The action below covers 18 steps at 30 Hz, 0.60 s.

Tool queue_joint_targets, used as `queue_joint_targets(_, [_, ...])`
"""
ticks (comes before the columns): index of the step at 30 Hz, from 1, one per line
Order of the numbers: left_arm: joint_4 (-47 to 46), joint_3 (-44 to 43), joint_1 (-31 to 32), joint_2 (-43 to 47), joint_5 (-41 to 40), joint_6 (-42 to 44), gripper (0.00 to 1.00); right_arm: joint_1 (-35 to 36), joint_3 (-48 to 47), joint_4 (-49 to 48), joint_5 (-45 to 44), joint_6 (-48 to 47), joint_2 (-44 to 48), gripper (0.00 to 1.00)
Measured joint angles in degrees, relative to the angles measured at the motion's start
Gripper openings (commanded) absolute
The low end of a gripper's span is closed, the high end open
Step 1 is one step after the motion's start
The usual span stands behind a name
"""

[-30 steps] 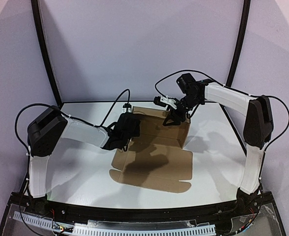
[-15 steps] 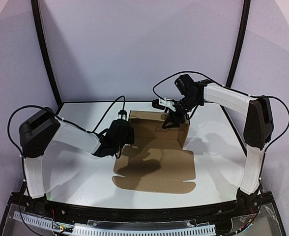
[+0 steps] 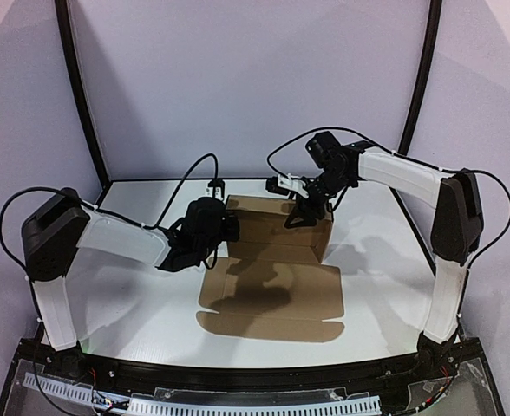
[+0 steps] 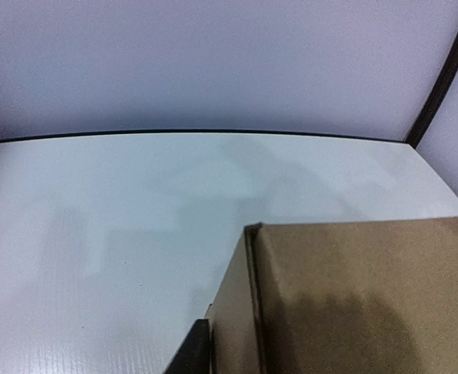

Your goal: Fold the paper box

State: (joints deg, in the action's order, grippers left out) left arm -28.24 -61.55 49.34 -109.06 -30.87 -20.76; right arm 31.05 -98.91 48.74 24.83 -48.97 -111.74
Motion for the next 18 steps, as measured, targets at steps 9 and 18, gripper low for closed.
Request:
queue_joint_targets(9, [3.27,-1.28,1.13,-0.11,-5.68,2.70,0.01,0.83,0.25,-0.58,-0.69,0.15,0.22,0.62])
queue_joint_targets(18, [3.28,-1.05,1.40,0.10,-4.37,0.81,0.81,0.83,0.89,-0.80,-1.69,0.01,0.57,0.72])
